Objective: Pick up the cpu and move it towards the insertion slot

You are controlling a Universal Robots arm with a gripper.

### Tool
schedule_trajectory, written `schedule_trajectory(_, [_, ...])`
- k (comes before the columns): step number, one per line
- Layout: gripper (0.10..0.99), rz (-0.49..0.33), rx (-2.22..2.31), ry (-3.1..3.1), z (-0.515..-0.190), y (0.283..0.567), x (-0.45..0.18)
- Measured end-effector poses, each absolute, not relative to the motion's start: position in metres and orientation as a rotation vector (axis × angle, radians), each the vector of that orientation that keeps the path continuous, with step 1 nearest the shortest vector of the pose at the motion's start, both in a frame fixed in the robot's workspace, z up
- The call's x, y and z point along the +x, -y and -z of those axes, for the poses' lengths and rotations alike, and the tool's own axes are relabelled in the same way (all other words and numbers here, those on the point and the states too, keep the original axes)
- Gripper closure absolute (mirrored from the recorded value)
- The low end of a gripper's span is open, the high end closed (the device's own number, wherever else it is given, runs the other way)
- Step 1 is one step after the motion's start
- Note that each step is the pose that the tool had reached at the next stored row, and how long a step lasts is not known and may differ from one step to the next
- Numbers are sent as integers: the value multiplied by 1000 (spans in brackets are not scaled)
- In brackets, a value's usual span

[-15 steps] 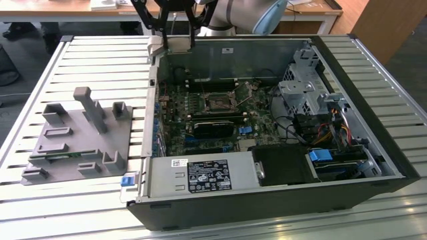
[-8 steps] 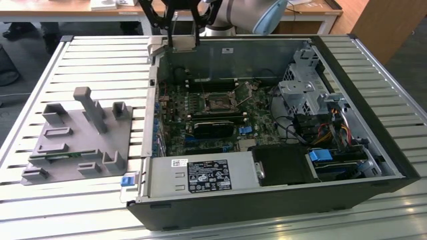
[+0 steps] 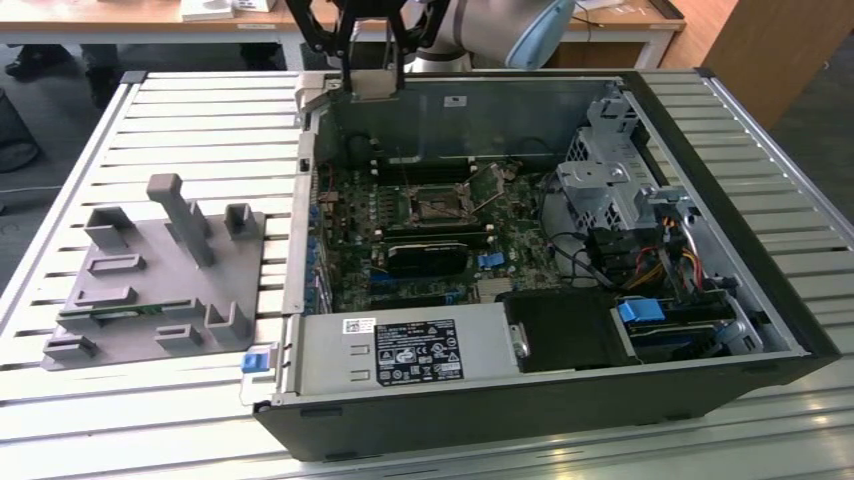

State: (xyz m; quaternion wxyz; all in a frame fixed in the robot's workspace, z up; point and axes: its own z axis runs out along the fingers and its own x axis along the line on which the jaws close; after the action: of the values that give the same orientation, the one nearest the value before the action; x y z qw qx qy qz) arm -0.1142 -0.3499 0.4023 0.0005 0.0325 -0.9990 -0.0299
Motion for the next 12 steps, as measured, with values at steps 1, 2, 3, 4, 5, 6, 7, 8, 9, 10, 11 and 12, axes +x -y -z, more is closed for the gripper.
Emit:
schedule_trajectory(1, [549,94,102,3137,-402,349,-114])
schedule_trajectory(2, [549,94,102,3137,-402,349,-113])
schedule_trajectory(3, [549,94,102,3137,-402,348,-113])
schedule_trajectory(4, [549,94,102,3137,-402,348,-112])
schedule_trajectory(5, [549,94,102,3137,-402,347,-112])
schedule_trajectory(6, [549,94,102,3137,-402,347,-111])
schedule_trajectory(7, [549,94,102,3138,-402,347,-110])
schedule_trajectory(8, [549,94,102,3137,-402,346,-110])
schedule_trajectory(9, [549,94,102,3137,-402,346,-109])
schedule_trajectory(10, [549,94,102,3137,-402,346,-109])
schedule_trajectory(11, [549,94,102,3137,-402,345,-108])
schedule_trajectory(12, [549,94,102,3137,-402,345,-108])
